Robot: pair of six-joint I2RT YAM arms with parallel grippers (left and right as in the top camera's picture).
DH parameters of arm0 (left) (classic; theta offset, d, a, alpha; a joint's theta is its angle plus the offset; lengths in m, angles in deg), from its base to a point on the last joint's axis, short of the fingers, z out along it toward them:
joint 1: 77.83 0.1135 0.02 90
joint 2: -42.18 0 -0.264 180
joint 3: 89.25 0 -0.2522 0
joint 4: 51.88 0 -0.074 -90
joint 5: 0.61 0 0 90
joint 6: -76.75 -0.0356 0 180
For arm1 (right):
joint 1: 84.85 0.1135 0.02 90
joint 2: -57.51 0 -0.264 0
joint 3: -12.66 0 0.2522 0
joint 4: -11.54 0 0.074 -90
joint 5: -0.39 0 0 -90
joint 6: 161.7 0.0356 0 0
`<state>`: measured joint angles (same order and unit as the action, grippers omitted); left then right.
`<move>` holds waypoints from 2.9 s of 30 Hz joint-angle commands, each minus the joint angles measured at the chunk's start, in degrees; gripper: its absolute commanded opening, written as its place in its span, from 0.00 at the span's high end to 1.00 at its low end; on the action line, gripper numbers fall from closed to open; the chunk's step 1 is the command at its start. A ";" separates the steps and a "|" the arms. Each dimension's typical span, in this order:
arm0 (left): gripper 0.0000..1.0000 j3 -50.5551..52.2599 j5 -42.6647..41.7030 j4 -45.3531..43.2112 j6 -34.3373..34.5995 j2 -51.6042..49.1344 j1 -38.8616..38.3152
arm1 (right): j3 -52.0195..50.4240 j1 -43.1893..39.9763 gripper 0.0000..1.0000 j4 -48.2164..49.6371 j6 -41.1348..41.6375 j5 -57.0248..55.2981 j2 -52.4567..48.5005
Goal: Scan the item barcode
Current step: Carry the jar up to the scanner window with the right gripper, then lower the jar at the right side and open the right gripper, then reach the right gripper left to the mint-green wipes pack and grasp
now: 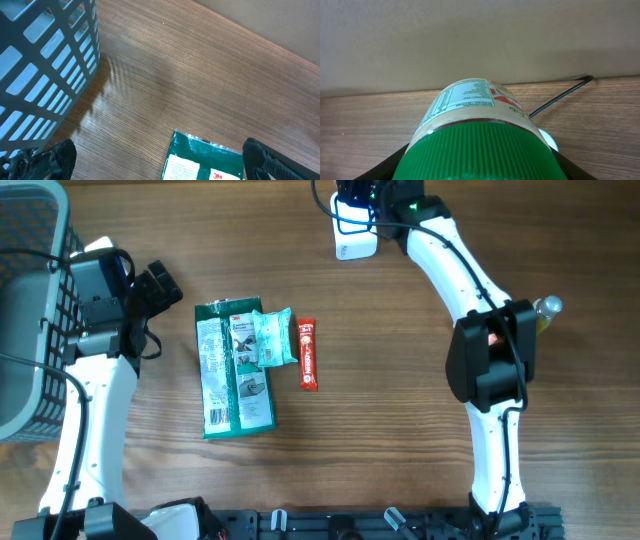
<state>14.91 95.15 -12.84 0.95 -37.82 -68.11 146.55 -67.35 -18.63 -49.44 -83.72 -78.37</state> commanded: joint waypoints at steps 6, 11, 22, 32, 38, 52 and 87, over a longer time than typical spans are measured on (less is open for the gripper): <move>0.00 -0.61 0.33 -0.15 -0.48 0.50 0.15 | 0.46 0.20 0.96 2.27 0.28 -0.48 -3.50; 0.00 -0.61 0.33 -0.15 -0.50 0.50 0.15 | 0.37 0.20 0.96 3.13 0.22 -0.31 -4.37; 0.00 -0.61 0.33 -0.15 -0.50 0.50 0.15 | 0.39 -1.03 0.96 -1.95 -11.76 1.46 10.36; 0.00 -0.61 0.33 -0.15 -0.48 0.50 0.15 | -0.24 -6.21 0.95 -55.08 -11.78 1.42 24.06; 0.00 -0.61 0.33 -0.15 -0.50 0.50 0.15 | -19.63 -6.23 0.80 -61.79 -11.58 -1.62 23.54; 0.00 -0.61 0.33 -0.15 -0.50 0.50 0.15 | -41.13 -6.23 0.12 -45.38 -11.61 -7.56 23.61; 0.00 -0.61 0.33 -0.15 -0.48 0.50 0.15 | -41.48 8.24 0.62 -41.29 -3.58 -24.57 23.74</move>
<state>14.91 95.15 -12.82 0.95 -37.82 -68.11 106.49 -58.44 -58.76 -53.84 -97.28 -54.98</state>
